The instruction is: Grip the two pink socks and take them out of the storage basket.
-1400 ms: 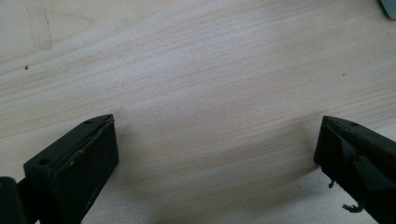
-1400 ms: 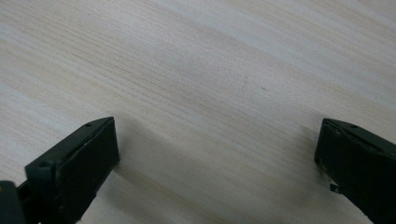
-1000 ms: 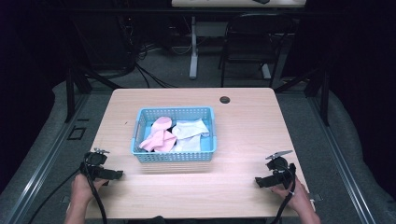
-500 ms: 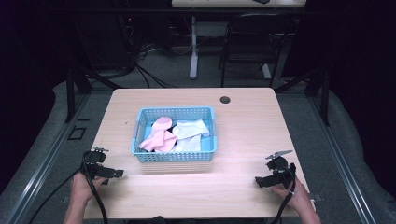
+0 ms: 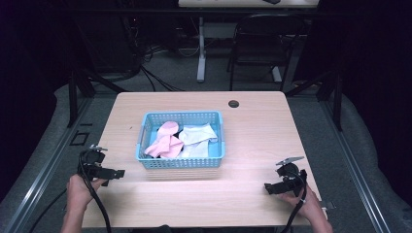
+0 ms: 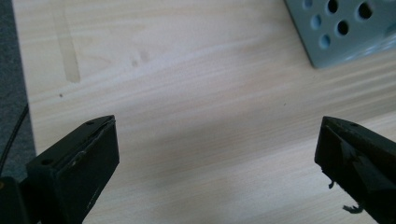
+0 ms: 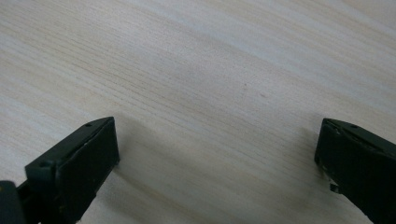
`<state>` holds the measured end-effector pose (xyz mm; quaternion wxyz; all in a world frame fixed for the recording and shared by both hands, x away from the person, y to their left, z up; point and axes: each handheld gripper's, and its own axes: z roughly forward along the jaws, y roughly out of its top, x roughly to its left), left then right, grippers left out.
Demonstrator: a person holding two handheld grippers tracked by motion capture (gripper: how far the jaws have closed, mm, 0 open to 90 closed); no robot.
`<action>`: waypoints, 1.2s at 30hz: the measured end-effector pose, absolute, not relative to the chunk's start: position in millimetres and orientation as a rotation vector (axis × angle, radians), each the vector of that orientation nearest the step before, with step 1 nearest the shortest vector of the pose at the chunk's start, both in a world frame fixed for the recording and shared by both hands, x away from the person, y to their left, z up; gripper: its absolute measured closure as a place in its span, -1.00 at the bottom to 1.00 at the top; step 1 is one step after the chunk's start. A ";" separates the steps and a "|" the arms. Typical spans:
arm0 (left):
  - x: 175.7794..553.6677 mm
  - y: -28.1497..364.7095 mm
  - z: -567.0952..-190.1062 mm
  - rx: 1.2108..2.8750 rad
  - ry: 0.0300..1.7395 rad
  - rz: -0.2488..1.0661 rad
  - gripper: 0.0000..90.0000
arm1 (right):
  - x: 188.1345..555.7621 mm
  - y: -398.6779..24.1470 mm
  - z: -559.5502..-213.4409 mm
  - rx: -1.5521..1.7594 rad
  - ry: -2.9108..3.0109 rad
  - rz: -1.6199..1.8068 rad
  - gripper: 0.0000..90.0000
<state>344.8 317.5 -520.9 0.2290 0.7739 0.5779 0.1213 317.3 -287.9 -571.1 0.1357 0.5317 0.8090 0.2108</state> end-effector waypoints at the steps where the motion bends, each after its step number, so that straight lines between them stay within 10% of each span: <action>1: 344.7 316.3 -518.2 2.119 1.589 0.339 -1.00 | 317.1 -288.2 -571.0 1.538 2.345 0.612 -1.00; 36: 427.2 212.3 -436.3 2.313 1.247 0.199 -1.00 | 316.6 -288.2 -571.5 1.540 2.337 0.629 -1.00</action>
